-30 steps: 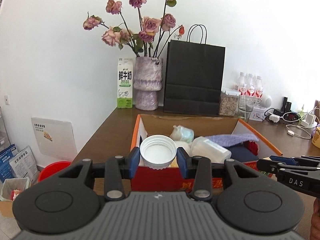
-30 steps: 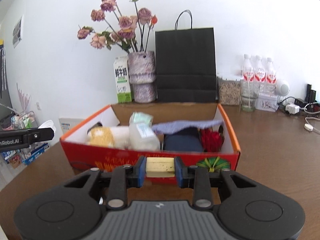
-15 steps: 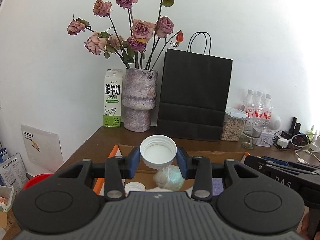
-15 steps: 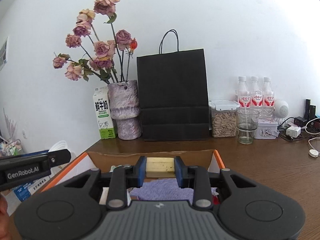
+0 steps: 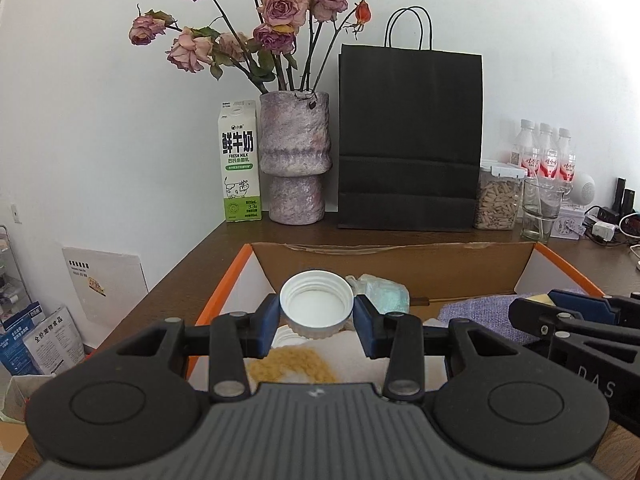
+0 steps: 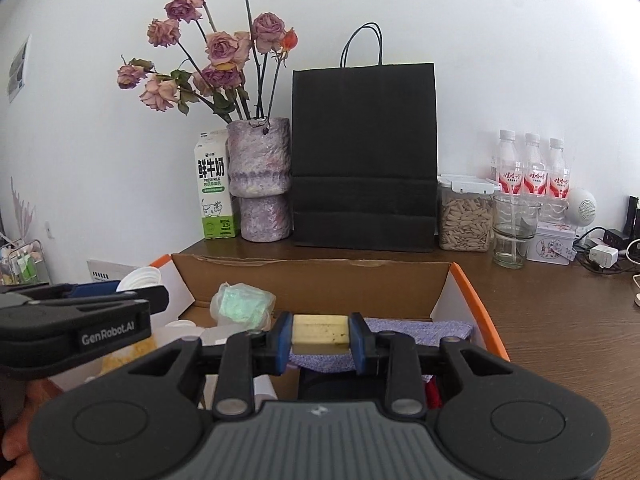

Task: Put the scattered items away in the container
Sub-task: 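Carry the soap bar and white cap into the box and open both tools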

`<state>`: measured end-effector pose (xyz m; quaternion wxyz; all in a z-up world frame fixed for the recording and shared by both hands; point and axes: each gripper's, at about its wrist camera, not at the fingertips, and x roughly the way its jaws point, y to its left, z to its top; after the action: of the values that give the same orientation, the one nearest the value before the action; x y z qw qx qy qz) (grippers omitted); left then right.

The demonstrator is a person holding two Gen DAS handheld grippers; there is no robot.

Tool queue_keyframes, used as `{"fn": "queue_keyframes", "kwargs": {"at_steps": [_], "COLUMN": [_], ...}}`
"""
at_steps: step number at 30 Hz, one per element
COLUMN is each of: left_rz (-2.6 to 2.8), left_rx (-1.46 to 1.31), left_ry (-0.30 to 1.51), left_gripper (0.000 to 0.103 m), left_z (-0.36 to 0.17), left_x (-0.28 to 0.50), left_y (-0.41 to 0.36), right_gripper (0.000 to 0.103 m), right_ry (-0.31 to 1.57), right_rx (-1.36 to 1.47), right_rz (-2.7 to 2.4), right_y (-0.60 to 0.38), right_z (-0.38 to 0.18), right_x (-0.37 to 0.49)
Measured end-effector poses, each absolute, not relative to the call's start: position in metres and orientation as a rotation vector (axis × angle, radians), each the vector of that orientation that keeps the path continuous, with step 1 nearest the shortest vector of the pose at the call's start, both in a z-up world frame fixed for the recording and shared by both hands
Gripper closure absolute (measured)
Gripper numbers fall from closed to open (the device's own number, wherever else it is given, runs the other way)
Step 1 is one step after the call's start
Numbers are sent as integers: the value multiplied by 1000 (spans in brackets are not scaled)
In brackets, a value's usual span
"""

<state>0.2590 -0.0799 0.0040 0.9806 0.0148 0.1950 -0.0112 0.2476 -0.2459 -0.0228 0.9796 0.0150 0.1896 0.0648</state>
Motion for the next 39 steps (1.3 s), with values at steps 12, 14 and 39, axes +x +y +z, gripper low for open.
{"fn": "queue_keyframes", "kwargs": {"at_steps": [12,14,39], "left_rz": [-21,-16,8], "left_rx": [33,36,31], "left_ry": [418,412,271], "left_gripper": [62,55,0], "left_z": [0,1,11], "left_x": [262,261,230], "left_y": [-79,-79,-77], "right_gripper": [74,74,0], "right_ry": [394,393,251], "right_rx": [31,29,28], "right_rz": [104,101,43], "right_y": [-248,-248,-253], "right_z": [-24,-23,-6], "right_x": [250,249,209]}}
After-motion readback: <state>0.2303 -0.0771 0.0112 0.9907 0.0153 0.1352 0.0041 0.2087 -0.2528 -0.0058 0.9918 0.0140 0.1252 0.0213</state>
